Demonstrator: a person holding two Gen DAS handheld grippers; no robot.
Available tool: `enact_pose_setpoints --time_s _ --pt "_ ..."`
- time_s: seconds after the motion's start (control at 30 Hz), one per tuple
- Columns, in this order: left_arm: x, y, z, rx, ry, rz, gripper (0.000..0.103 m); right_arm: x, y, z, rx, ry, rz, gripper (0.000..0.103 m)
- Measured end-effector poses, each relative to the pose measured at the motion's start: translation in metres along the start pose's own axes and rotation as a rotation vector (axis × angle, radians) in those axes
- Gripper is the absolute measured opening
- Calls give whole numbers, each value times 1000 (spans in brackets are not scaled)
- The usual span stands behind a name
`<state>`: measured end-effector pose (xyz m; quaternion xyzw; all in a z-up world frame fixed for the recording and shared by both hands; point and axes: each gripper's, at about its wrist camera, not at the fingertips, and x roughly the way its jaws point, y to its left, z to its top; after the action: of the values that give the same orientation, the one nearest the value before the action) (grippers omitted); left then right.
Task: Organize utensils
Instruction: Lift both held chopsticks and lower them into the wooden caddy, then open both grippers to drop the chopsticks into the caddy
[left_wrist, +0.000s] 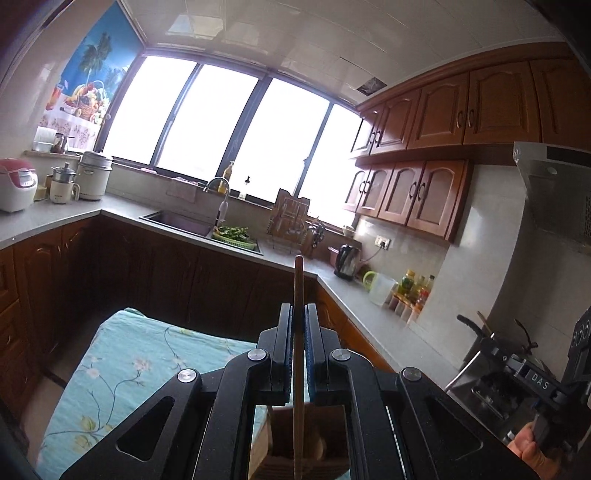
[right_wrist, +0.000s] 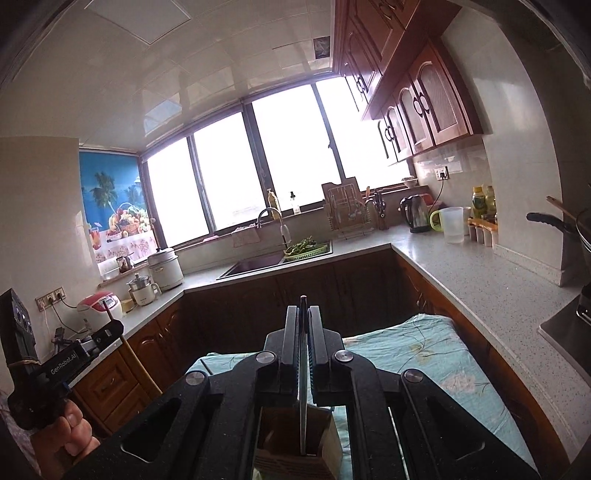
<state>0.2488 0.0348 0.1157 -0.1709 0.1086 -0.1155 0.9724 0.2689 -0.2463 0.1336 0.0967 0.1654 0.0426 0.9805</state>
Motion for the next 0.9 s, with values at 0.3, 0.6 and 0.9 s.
enact_pose_setpoints --time_s 0.3,0.6,0.9 --pt "54 12 -54 -39 -8 82 3 43 -20 -40 70 64 -20 4" --pt "93 9 -94 -31 112 75 4 70 -32 -80 94 175 -25 4" --pt "116 15 -68 8 193 57 5 73 -38 -79 106 203 -31 5"
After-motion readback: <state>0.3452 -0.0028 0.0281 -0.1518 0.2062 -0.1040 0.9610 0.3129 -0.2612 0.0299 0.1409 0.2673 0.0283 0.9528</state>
